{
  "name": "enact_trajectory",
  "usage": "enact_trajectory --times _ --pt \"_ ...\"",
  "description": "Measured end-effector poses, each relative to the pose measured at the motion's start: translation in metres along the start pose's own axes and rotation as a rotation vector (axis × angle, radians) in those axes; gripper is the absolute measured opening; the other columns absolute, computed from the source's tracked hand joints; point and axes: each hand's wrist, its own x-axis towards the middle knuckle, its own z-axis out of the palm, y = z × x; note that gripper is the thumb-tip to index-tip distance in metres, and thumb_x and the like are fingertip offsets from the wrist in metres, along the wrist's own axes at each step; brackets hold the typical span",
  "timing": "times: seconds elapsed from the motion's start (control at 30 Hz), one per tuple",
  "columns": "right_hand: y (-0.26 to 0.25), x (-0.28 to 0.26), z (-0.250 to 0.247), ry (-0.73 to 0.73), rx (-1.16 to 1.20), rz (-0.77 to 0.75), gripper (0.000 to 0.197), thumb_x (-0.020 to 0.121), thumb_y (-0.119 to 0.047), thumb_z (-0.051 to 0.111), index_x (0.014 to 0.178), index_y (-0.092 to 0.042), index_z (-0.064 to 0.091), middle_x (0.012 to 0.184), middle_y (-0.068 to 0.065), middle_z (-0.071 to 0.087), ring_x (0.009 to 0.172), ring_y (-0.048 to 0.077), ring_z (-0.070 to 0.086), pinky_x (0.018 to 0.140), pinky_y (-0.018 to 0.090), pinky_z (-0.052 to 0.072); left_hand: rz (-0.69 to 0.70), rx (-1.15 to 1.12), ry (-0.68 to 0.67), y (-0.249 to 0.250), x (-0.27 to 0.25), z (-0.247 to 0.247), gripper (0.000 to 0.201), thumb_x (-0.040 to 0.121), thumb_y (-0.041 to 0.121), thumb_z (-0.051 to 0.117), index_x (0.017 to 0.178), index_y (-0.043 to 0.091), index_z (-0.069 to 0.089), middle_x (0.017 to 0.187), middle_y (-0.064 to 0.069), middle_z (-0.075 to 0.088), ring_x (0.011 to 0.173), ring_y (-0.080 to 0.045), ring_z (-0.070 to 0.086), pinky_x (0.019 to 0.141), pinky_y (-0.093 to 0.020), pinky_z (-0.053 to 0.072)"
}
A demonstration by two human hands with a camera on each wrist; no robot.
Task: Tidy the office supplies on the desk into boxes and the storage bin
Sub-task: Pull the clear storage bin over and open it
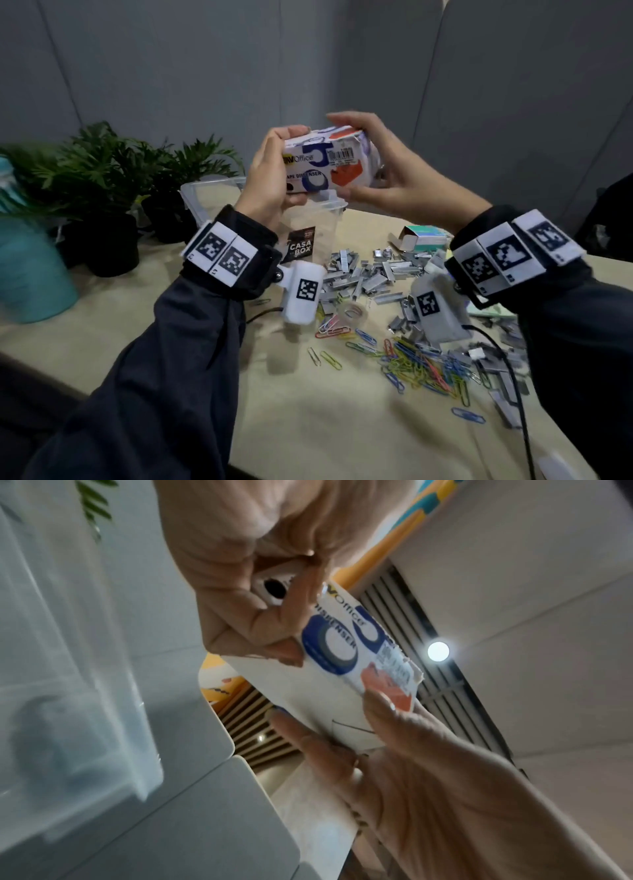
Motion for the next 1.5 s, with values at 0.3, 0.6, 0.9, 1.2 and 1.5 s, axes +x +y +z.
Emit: enact_trajectory --times 0.3,0.6,0.9,1.2,1.5 --pt "-0.007 0.040 0.029 0.112 -0.341 -0.162 0.068 0.083 -0.038 0.072 0.143 -0.037 0.039 0.131 -0.001 0.039 0.109 0.013 0.053 0.092 0.037 0.054 0.064 0.256 0.011 0.040 0.017 -0.060 0.029 0.103 0.026 0.030 0.100 0.020 0.058 0.078 -0.001 0.065 0.050 -0.010 0.053 0.036 -0.017 0.022" --pt "-0.005 0.069 0.079 0.176 0.008 -0.252 0.064 0.072 -0.028 0.086 0.130 -0.016 0.061 0.117 0.007 0.057 0.103 0.016 0.062 0.078 0.026 0.058 -0.134 0.306 0.154 0.026 0.034 -0.103 0.048 0.104 0.039 0.023 0.098 0.013 0.063 0.062 -0.004 0.069 0.045 -0.017 0.062 0.037 -0.017 0.036" --pt "0.023 0.087 0.079 0.237 -0.111 -0.060 0.053 0.084 -0.029 0.077 0.130 -0.017 0.055 0.117 0.005 0.055 0.105 0.017 0.056 0.086 0.039 0.054 -0.048 0.722 -0.031 -0.001 0.049 -0.109 0.036 0.103 0.029 0.033 0.087 0.017 0.063 0.090 -0.010 0.071 0.087 -0.027 0.070 0.081 -0.042 0.058" --pt "0.051 0.081 0.091 0.315 -0.131 0.288 0.048 0.092 -0.029 0.066 0.128 -0.009 0.043 0.119 0.006 0.038 0.105 0.028 0.053 0.097 0.047 0.044 -0.159 1.510 -0.701 -0.005 0.058 -0.103 0.050 0.094 0.002 0.038 0.136 0.022 0.054 0.143 0.001 0.050 0.132 -0.017 0.043 0.110 -0.027 0.032" --pt "0.057 0.080 0.095 0.317 -0.242 0.262 0.045 0.094 -0.024 0.063 0.130 -0.011 0.041 0.125 0.009 0.038 0.102 0.030 0.057 0.080 0.030 0.036 -0.262 1.581 -0.775 -0.011 0.065 -0.098 0.036 0.101 0.012 0.037 0.132 0.006 0.053 0.139 -0.008 0.044 0.130 -0.020 0.038 0.101 -0.018 0.024"
